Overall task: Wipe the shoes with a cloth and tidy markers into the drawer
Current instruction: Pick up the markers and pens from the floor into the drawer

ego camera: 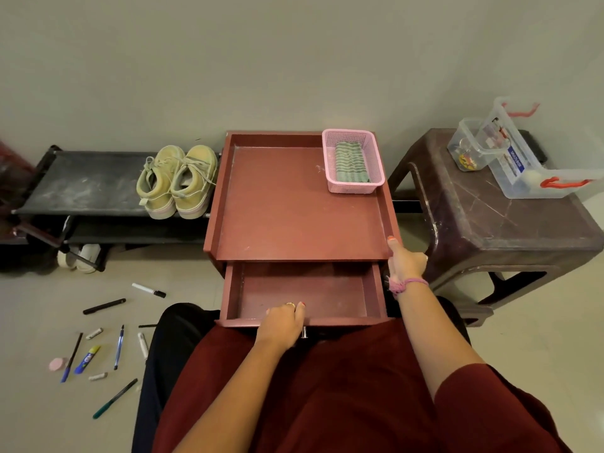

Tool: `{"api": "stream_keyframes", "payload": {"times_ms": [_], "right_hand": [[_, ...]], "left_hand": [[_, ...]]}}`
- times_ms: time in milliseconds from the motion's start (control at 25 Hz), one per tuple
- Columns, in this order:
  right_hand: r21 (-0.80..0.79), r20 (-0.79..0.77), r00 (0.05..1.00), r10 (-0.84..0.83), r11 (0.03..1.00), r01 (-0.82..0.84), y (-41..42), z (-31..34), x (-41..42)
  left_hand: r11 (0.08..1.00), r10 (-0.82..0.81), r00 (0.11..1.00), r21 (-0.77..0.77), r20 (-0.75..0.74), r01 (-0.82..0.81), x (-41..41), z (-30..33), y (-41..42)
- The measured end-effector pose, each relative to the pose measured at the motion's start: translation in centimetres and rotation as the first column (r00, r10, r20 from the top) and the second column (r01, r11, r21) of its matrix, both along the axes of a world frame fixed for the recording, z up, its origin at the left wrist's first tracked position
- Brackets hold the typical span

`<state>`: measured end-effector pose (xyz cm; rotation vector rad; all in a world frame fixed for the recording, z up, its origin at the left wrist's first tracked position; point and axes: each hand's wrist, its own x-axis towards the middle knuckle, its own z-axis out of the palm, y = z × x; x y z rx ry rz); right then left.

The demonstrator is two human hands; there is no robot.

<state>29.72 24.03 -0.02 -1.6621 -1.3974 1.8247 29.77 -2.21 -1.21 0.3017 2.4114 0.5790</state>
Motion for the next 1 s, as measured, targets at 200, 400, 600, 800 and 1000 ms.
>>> {"api": "stream_keyframes", "payload": {"times_ms": [200,400,600,800,1000], "right_hand": [[0.116,-0.031,0.984,0.173,0.979,-0.168,-9.1,0.9,-3.3],[0.209,0.494,0.565,0.661,0.541,-0.815,-16.2,-2.4,-2.0],[-0.046,0.665,0.168,0.727,0.265,-0.963,-19.1,-4.9,0.5],[-0.048,0.728,0.097,0.679,0.192,-0.980,-19.6,-5.1,0.3],[-0.214,0.768,-0.176,0.616,-0.013,-0.977,-19.8,-4.6,-2.1]], "left_hand": [[0.987,0.041,0.987,0.160,-0.153,-0.016,-3.3,2.2,-4.2],[0.962,0.218,0.963,0.200,-0.156,-0.185,-7.4,2.8,-11.2],[0.890,0.425,0.883,0.272,-0.199,-0.367,-9.7,2.9,-16.2],[0.811,0.551,0.814,0.350,-0.184,-0.469,-11.1,2.6,-19.7],[0.613,0.777,0.604,0.427,-0.175,-0.665,-12.1,0.7,-26.8]]}}
